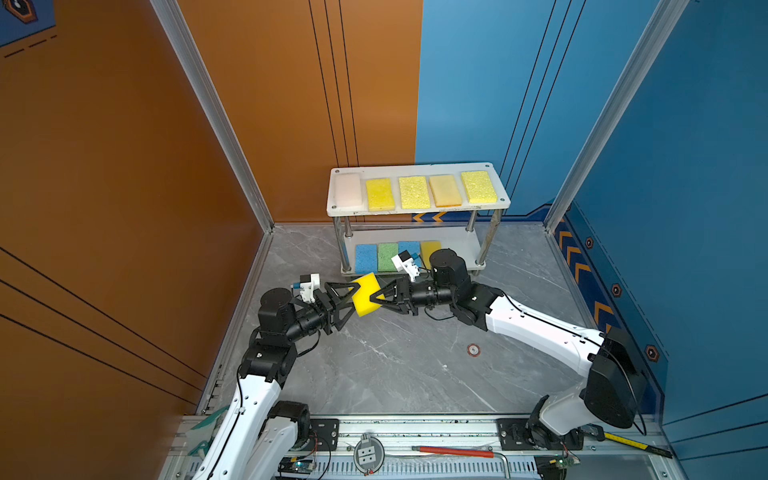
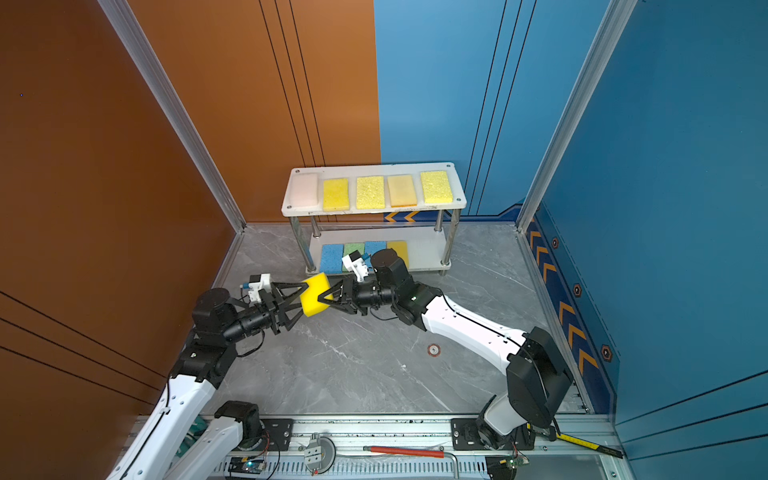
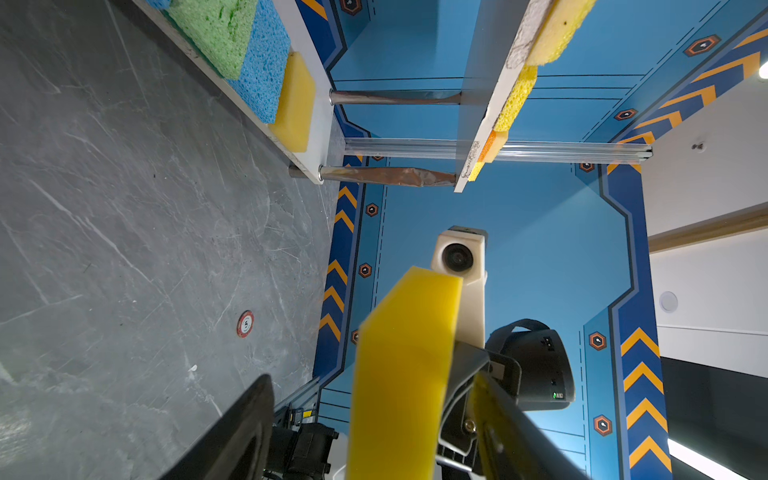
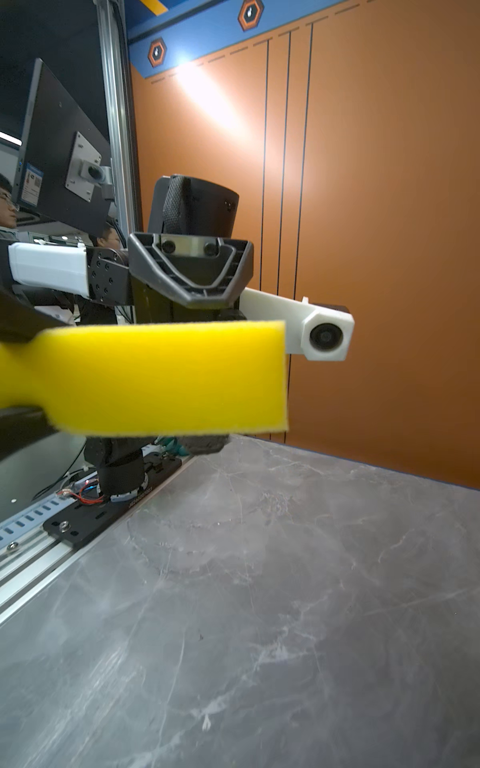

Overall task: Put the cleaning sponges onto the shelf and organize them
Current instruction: 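Close the right gripper on the small yellow sponge held by the left gripper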

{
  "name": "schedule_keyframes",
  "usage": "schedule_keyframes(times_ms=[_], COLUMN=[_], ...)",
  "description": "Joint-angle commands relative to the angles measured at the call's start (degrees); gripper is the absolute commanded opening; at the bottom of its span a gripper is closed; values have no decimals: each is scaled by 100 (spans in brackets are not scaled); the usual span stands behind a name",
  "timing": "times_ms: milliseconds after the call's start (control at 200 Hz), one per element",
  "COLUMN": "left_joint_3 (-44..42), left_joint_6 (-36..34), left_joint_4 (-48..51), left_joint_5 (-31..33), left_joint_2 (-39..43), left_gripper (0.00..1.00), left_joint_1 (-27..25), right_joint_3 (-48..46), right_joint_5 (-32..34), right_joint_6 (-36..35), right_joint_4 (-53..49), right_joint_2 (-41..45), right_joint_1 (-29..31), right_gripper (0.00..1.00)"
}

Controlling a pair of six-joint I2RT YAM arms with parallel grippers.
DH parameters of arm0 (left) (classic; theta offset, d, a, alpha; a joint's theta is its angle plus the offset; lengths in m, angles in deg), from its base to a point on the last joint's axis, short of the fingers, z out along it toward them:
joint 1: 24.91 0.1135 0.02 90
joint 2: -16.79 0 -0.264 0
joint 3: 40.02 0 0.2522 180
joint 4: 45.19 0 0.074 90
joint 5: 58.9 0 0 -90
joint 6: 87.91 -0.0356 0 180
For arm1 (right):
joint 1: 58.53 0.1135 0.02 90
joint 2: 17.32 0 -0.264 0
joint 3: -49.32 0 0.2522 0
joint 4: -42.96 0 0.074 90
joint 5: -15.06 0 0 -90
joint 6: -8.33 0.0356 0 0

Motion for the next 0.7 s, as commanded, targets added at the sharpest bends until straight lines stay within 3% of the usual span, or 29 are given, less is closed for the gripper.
schedule_keyframes(times_ms=[0, 185, 375, 425, 491, 586, 691], left_joint_3=[78, 96, 103, 104, 103, 103, 86], left_joint_6=[70, 99, 99, 82, 56, 37, 45], left_joint_4=[-334, -454, -485, -485, -489, -490, -478], left_joint_5=[-22, 166, 355, 401, 490, 767, 1419], left_joint_2=[83, 107, 159, 154, 164, 190, 336], left_gripper=[73, 65, 39, 27, 16, 14, 14], left_joint_1=[-72, -184, -247, -265, -291, -313, -372], right_joint_3=[49, 24, -83, -97, -94, -147, -276], right_joint_5=[-411, -479, -447, -405, -300, 149, 819], right_joint_6=[406, 379, 353, 336, 309, 309, 329], right_joint_4=[654, 518, 437, 379, 284, 224, 245], right_joint_2=[-131, -149, -49, -18, 4, 141, 374], right_joint_1=[105, 188, 147, 127, 127, 185, 298], right_gripper=[20, 20, 23, 25, 31, 51, 53])
